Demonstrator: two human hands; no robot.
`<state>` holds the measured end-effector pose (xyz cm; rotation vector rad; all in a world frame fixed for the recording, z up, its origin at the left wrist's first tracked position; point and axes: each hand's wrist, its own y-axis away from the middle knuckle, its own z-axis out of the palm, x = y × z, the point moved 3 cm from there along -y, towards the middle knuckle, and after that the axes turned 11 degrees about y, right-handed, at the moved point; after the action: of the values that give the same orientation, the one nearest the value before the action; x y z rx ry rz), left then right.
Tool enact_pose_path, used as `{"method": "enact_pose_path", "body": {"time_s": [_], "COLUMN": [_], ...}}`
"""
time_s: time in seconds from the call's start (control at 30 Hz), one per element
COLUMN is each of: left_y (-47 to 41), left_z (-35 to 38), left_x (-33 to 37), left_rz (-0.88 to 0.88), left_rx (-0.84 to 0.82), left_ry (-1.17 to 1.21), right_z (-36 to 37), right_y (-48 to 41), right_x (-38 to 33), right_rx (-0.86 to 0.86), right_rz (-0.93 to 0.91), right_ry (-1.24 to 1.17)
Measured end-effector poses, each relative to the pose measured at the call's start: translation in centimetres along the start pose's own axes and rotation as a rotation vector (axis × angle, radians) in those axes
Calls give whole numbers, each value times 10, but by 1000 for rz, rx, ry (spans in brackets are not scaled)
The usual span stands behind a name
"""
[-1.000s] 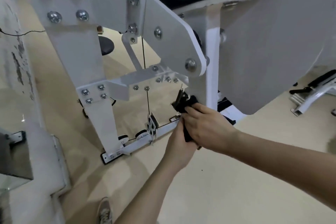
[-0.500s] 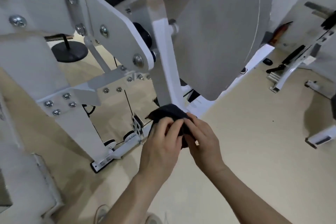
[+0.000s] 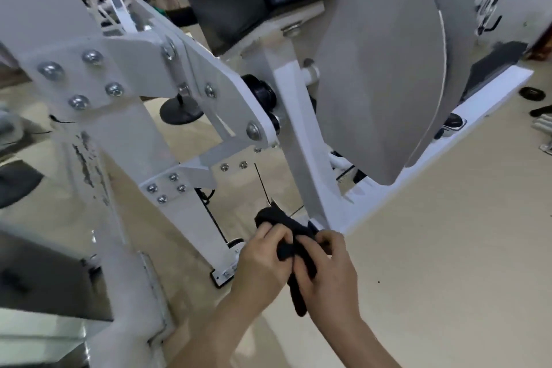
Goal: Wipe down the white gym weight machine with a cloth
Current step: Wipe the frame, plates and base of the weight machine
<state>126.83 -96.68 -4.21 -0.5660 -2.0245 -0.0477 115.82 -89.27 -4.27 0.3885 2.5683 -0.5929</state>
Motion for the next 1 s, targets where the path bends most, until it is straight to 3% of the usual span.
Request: {"method": "enact_pose_path", "body": {"time_s": [0.1,0.2,0.37,0.47,0.57,0.67,0.73,0.87,1.0], "left_y": [-14,-22,-39,-50,-67,-86,-91,-74,-81], "left_z": [-35,-67,-147,-198,-231,-243,-240,-209,-212], "left_x": [-3,-19,-64,-94,-115,-136,-160,-209,-205], "left_rz": [41,-16,-152,-182,-93,96,222,265,437], "left_rx": [100,204,483,641,805,803,738,627,746], "left_ry": [-37,-5,38,80,104,-80,-205,-255,-311], "right_z": [1,11,74,115,153,192,220,272,261], "right_y": [-15,-23,-85,-133,-165,-181,-181,-147,-170], "right_x": [-16,-46,-118,-169,-218,-242,-233,-191,-201], "right_rx": [-34,-57,-122,-29,123,347,500,454,517], "right_rz": [54,-109,-87,-177,-321,-559,-605,-637,-737], "right_ry": [180,239,-180,-241,-330,-251,-181,-114,-267]}}
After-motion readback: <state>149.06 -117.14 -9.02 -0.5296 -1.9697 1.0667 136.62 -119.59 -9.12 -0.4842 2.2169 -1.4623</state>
